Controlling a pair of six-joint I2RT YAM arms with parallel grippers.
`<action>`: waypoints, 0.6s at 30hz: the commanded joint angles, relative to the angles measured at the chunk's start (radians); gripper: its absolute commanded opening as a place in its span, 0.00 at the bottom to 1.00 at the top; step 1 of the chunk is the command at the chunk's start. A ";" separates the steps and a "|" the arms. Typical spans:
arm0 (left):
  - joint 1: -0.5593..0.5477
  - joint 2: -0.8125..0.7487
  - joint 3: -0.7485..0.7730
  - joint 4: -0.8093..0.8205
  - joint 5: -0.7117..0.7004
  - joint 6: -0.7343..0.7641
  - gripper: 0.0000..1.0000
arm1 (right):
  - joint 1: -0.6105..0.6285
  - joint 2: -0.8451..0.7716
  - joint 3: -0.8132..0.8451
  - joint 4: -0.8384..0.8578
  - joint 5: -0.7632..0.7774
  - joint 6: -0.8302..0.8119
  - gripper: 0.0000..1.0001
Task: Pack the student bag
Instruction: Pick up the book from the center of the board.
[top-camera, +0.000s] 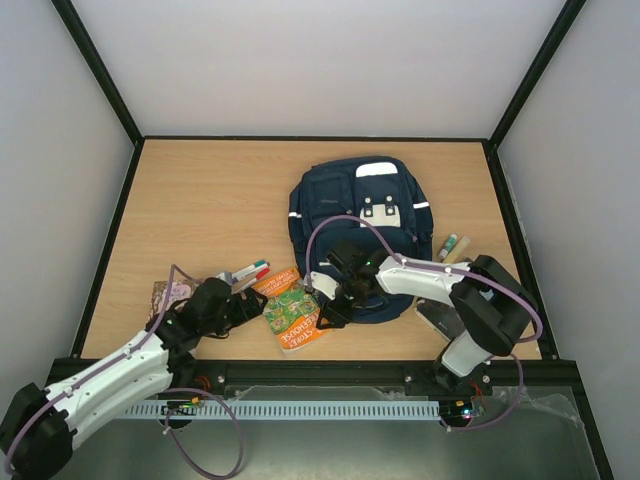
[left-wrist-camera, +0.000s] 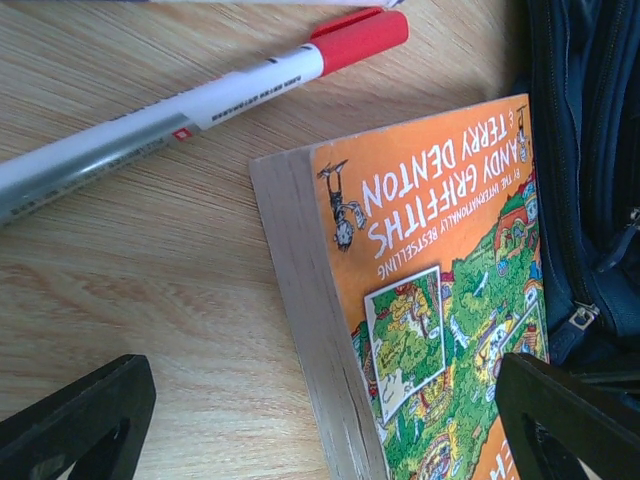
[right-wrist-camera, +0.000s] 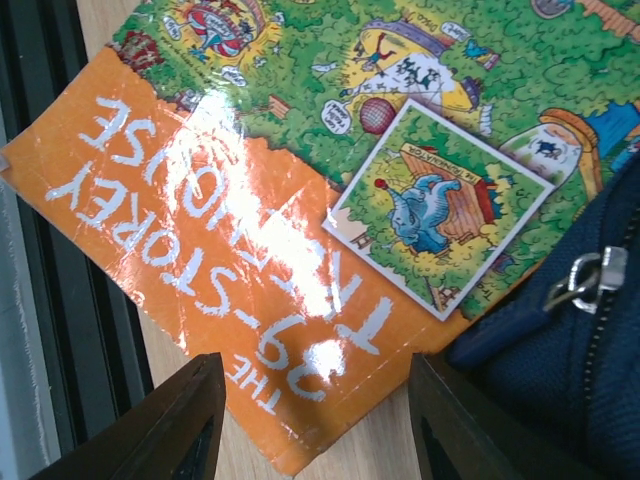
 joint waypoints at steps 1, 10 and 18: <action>-0.002 0.048 -0.039 0.070 0.064 -0.067 0.95 | 0.006 0.036 -0.005 0.003 0.065 0.028 0.51; 0.017 0.079 -0.116 0.127 0.112 -0.167 0.80 | 0.006 0.095 0.012 0.013 0.113 0.058 0.61; 0.038 0.077 -0.162 0.153 0.147 -0.217 0.77 | 0.006 0.173 0.040 -0.001 0.169 0.074 0.62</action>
